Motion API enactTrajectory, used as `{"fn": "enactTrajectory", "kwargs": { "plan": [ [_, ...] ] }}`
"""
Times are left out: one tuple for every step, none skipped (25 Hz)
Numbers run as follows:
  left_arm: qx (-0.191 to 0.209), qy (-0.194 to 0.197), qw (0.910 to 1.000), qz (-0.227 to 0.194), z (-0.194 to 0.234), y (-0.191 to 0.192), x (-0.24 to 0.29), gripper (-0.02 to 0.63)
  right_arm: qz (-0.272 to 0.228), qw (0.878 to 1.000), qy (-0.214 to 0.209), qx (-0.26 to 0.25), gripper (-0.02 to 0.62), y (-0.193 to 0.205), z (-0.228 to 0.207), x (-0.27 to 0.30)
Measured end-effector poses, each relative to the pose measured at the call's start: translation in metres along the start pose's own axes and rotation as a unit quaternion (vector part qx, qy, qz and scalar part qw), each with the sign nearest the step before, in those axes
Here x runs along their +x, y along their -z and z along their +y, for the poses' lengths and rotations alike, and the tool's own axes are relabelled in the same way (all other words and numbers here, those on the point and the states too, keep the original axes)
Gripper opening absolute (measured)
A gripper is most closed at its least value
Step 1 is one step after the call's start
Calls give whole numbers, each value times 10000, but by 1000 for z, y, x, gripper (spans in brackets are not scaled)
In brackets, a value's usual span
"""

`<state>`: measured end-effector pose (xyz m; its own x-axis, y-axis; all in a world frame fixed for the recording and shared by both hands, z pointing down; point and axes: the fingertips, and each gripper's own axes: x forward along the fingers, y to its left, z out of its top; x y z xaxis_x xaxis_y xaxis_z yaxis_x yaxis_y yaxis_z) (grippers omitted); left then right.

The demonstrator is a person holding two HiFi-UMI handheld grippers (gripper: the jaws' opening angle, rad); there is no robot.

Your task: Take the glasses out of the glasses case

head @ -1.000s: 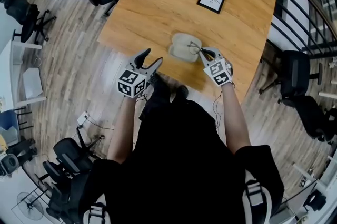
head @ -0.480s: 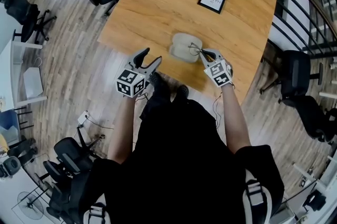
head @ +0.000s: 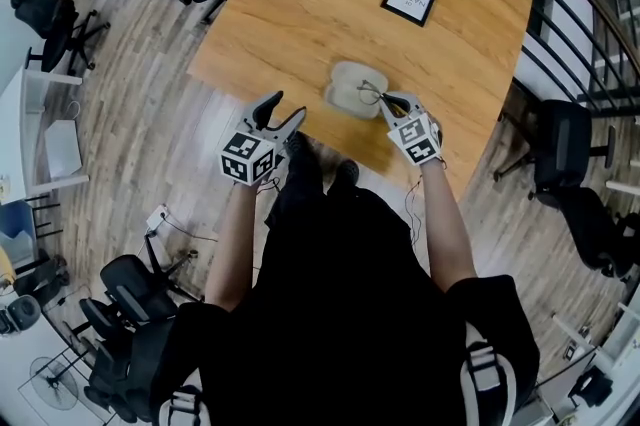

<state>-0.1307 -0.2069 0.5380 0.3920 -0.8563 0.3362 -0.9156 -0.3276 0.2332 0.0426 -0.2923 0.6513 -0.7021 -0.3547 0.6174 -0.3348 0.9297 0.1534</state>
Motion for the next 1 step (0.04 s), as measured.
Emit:
{"fn": "enactTrajectory", "kwargs": {
  "plan": [
    [-7, -9, 10000, -6, 1, 0, 0, 256, 6, 10000, -9, 3, 25, 1, 0, 1]
  ]
}}
